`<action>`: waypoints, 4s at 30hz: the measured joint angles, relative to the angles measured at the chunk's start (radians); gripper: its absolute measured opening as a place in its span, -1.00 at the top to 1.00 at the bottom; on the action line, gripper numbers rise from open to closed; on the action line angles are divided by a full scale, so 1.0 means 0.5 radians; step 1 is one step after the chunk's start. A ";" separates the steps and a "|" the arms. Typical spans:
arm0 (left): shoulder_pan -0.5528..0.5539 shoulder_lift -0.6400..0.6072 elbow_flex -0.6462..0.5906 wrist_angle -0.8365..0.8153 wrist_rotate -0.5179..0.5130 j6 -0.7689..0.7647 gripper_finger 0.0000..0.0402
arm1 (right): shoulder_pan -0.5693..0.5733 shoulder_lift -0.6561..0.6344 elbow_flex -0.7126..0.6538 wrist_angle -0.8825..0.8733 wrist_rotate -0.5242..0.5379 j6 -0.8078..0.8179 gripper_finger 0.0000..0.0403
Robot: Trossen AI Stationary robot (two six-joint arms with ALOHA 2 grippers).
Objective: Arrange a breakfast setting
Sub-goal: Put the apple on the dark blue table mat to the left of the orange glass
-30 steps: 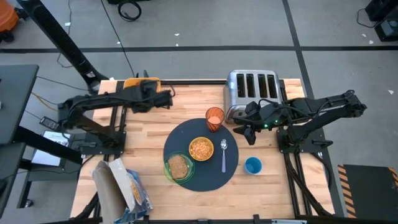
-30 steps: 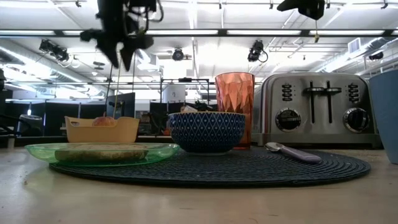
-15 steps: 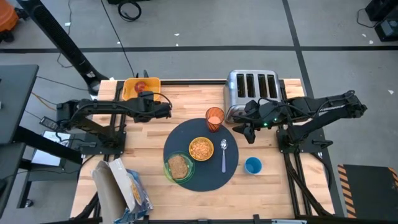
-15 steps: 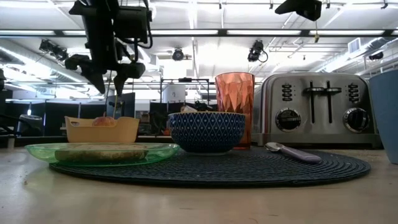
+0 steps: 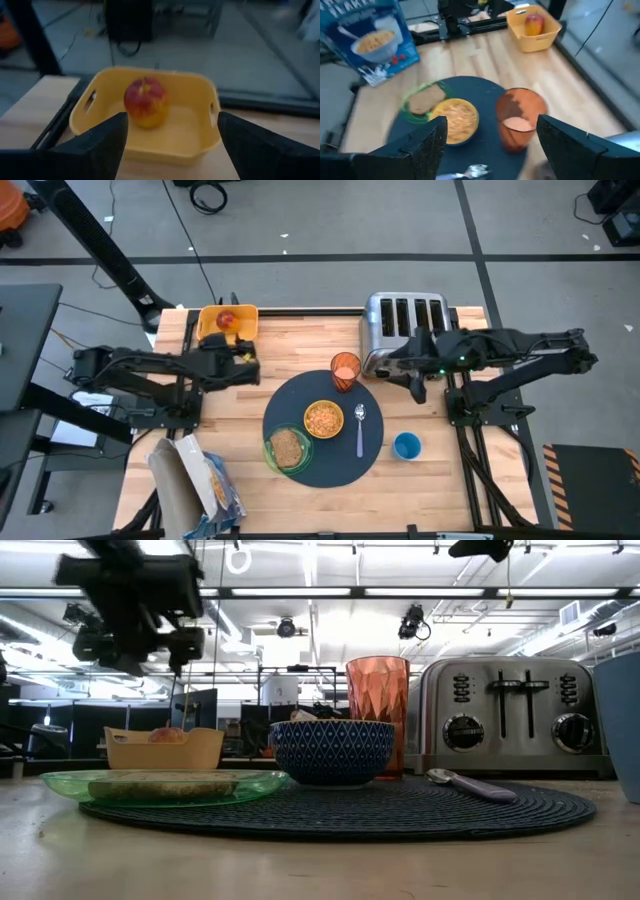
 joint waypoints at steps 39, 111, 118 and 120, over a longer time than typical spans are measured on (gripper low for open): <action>1.153 -0.040 -0.238 1.054 0.889 0.909 -0.42 | 0.132 -0.306 -0.754 0.591 -0.012 0.013 -0.52; 1.269 0.706 0.692 0.173 0.881 -0.168 -0.01 | 0.880 0.155 -0.754 0.729 0.152 0.431 -0.43; 1.351 0.709 0.654 0.224 0.890 -0.059 -0.03 | 0.921 0.155 -0.754 0.722 0.206 0.465 -0.43; 1.369 0.710 0.621 0.230 0.906 -0.056 -0.04 | 0.921 0.155 -0.754 0.721 0.206 0.468 -0.43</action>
